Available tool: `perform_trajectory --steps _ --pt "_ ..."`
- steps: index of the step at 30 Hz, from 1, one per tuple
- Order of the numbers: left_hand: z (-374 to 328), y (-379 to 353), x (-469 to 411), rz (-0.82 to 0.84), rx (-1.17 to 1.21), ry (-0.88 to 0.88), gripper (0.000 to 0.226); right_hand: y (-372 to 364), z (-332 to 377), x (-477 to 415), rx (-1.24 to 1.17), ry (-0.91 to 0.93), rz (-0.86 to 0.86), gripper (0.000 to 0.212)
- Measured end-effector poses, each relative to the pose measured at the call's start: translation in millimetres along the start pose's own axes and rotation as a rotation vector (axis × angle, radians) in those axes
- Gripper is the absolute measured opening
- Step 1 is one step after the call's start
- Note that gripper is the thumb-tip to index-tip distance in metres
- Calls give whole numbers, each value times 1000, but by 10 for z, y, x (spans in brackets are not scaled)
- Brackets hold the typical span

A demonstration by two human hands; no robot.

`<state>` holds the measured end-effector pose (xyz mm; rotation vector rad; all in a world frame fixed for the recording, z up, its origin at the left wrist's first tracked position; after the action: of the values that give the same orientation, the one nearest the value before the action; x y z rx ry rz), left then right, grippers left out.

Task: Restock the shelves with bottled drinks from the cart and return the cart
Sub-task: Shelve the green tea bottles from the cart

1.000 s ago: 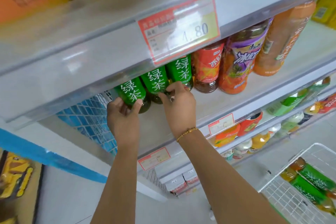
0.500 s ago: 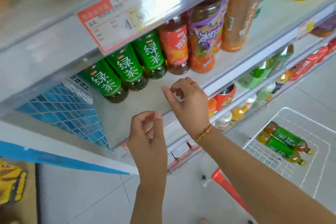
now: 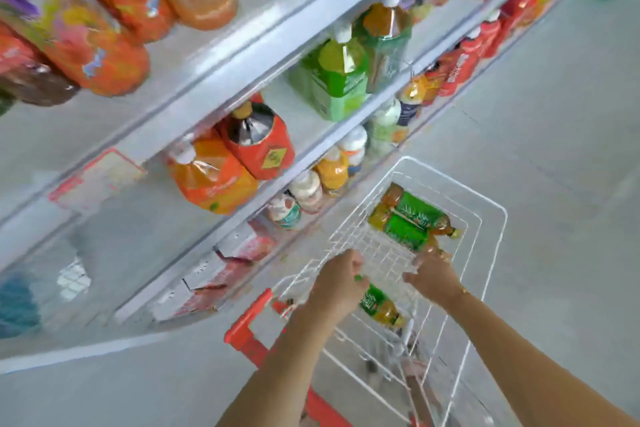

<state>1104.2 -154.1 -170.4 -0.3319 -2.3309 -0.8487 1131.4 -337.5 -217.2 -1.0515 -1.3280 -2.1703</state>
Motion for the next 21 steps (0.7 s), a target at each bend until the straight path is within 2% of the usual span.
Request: perform_trajectory --steps 3,5,9,15,19,21 --pt "153 -391 -503 116 -191 45 32 -32 -365 -418 -152 -136 18 53" --pt "386 -560 -787 170 -283 82 37 -28 -500 -710 -161 -182 -12 51" --pt "891 -838 -1195 217 -386 112 53 176 -541 -1256 68 -104 39 39" --pt "1088 -1129 -1518 238 -672 -95 53 147 -567 -1733 430 -83 284 48" --pt "1128 -1322 -1638 249 -841 -140 50 88 -626 -1826 442 -89 310 43" --pt "1123 -1364 -1643 218 -910 -146 50 113 -642 -1794 502 -109 294 48"
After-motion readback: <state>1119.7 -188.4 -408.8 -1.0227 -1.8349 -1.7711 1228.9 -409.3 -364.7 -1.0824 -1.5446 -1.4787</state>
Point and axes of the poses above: each hand's wrist, its own x-axis away from the middle knuckle, its own y-axis out of the back of the hand, z = x × y, the point moved 1 cm from there along -x, towards the middle knuckle, and after that the axes turned 1 degree about y, right-handed, at the moved point
